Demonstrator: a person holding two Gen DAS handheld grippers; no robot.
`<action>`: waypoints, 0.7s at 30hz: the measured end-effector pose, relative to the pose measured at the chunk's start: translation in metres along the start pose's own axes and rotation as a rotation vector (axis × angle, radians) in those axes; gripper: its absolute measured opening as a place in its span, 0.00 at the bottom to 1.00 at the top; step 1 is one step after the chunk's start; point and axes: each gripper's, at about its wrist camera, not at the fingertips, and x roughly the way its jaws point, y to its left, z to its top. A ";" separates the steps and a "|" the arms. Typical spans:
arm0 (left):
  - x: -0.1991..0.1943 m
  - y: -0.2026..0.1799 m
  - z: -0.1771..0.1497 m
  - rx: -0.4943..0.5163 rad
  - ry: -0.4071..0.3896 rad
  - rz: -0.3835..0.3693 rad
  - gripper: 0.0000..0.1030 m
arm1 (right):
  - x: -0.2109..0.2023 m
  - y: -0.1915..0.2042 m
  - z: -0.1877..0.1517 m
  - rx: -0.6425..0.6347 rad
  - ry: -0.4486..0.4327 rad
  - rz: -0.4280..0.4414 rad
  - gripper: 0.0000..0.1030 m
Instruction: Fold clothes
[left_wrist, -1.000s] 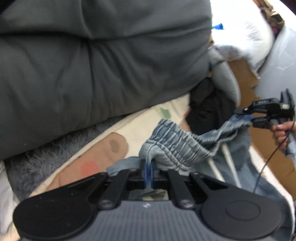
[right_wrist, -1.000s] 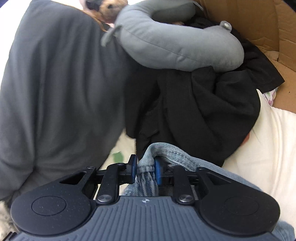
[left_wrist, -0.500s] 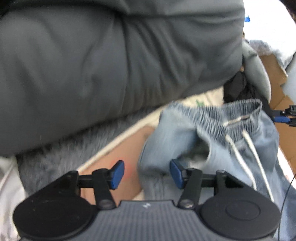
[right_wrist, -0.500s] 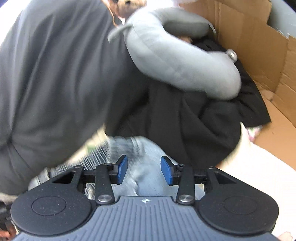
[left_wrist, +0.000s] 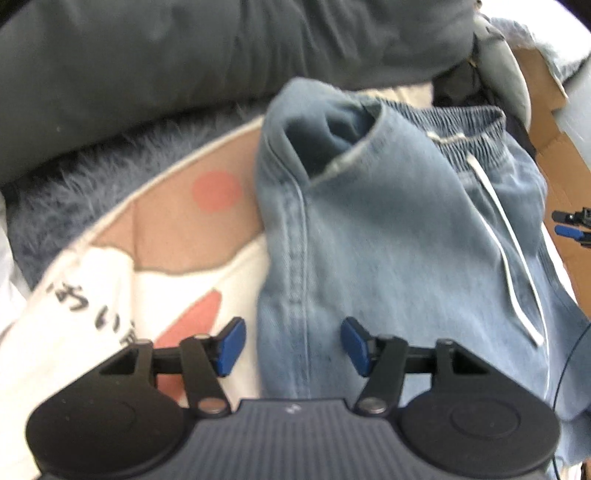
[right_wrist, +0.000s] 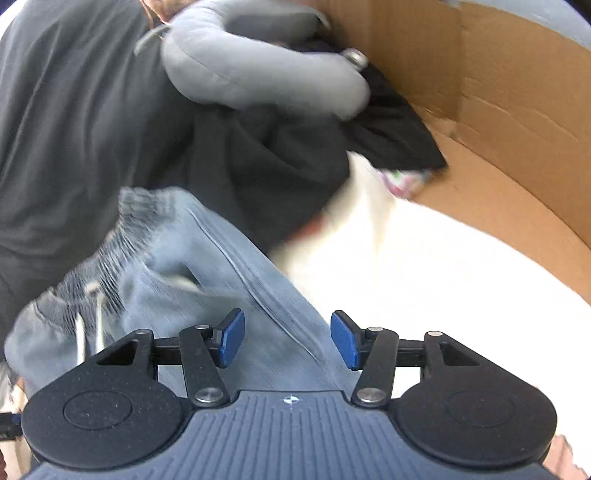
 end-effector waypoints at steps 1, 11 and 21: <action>0.000 -0.001 -0.002 0.000 0.005 -0.005 0.62 | -0.002 -0.006 -0.006 -0.002 0.008 -0.013 0.57; -0.010 -0.002 -0.021 -0.048 0.069 -0.079 0.07 | -0.013 -0.061 -0.059 0.045 0.103 -0.093 0.59; -0.064 -0.006 -0.046 -0.017 0.088 -0.050 0.05 | -0.011 -0.072 -0.079 0.027 0.134 -0.110 0.59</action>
